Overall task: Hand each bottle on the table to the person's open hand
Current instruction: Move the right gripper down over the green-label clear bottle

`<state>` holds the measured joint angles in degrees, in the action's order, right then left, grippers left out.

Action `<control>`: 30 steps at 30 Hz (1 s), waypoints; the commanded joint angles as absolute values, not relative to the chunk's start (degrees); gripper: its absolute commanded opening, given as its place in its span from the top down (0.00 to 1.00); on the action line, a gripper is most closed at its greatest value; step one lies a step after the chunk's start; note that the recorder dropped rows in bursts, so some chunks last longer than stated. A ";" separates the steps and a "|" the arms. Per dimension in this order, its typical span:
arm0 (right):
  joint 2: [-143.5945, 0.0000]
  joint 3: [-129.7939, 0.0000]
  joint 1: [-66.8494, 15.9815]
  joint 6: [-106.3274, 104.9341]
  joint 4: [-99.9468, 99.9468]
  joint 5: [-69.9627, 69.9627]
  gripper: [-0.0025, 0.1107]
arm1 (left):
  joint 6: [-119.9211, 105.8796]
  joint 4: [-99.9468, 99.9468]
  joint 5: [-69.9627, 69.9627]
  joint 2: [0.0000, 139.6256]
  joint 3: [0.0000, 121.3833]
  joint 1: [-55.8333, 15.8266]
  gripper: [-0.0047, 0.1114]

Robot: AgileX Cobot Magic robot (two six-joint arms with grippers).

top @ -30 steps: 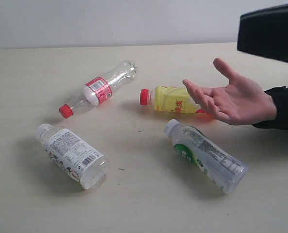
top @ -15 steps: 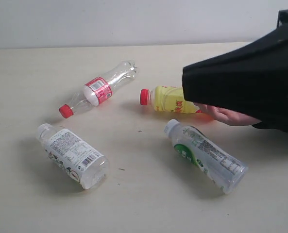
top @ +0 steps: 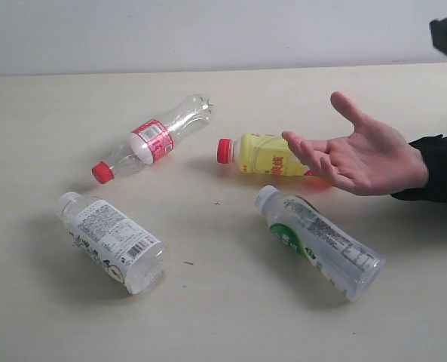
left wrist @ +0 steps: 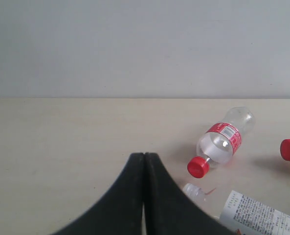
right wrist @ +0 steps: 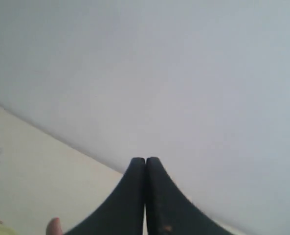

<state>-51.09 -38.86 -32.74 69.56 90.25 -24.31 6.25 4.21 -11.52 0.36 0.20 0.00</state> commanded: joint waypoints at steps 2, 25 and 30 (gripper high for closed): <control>-57.18 -44.00 -32.99 49.30 55.64 -34.12 0.98 | 6.28 4.36 -11.38 0.00 0.00 0.00 0.96; -81.37 -56.21 -49.97 -5.85 0.43 -57.32 0.90 | 6.28 4.36 -11.38 0.00 0.00 0.00 0.96; -89.16 -56.21 -51.83 1.42 7.47 -56.51 0.72 | 6.28 4.36 -11.38 0.00 0.00 0.00 0.96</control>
<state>-86.33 -55.95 -51.34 -3.03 3.11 -57.20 6.25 4.21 -11.52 0.36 0.20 0.00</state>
